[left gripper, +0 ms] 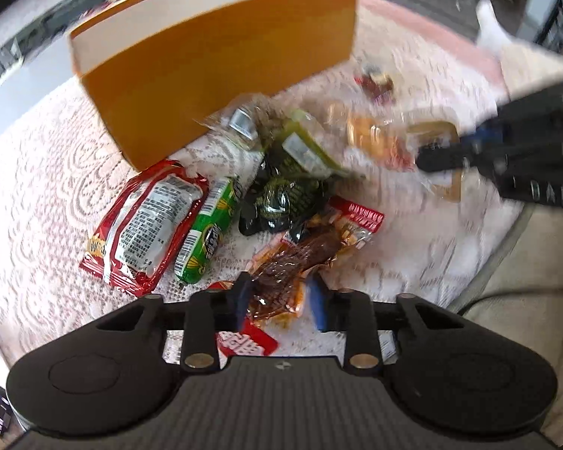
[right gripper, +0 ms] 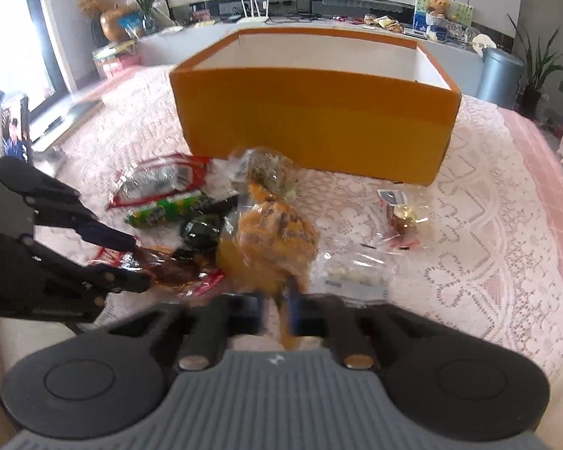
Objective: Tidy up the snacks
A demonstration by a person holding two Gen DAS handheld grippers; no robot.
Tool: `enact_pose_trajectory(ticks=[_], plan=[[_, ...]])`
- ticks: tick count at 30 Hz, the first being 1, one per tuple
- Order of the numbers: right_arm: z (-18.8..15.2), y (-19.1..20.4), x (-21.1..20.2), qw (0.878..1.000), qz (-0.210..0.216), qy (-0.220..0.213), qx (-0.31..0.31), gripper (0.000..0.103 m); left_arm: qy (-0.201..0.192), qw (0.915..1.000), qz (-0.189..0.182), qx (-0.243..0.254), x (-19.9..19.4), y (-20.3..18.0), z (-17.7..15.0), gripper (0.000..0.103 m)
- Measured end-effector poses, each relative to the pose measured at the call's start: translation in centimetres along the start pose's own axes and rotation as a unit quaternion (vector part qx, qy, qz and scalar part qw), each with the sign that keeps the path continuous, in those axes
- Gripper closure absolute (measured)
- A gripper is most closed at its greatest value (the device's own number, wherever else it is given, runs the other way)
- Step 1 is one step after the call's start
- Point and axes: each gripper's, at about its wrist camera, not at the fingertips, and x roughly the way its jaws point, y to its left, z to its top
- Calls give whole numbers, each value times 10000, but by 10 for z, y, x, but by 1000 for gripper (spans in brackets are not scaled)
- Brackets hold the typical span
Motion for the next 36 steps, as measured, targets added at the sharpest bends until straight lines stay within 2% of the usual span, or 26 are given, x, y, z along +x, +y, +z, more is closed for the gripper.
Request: enact_pose_trajectory(ticks=[2,4,10,13,14,20,22,26,30,31,36], plan=[[2,-1,-3,9998,141,-44,92,101,-80,9986,-364,-375,-5,10,3,93],[3,0,-4,9998,116,-132,53,101,-89,9969,-480,-610,-4,15,6,93],[2,10,-2,9986,-39,-347,-397,95,-234,9989,-208,-353,-5,4,7,93],[-1,19,1,9959,-148,-451,-776,74,-272,9993,-114,-239,-6,1,8,93],[-2,23,2,9944,-168,-500,-921,72,-291,9993,-75,-220,-7,1,8,93],[-1,41,21,9817,-384,-637,-1755,68,-427,9988,163,-157,-7,3,13,93],[1,43,28,9798,-449,-600,-1855,67,-461,9986,201,-153,-6,4,14,92],[0,42,34,9800,-492,-552,-1847,58,-562,9977,381,21,-6,0,15,92],[-1,41,43,9807,-540,-450,-1825,58,-616,9951,629,442,-4,-9,16,91],[-1,42,45,9810,-560,-408,-1811,63,-619,9942,673,563,-4,-11,15,91],[2,35,43,9863,-515,-420,-1508,66,-630,9874,842,1181,-3,-20,12,91]])
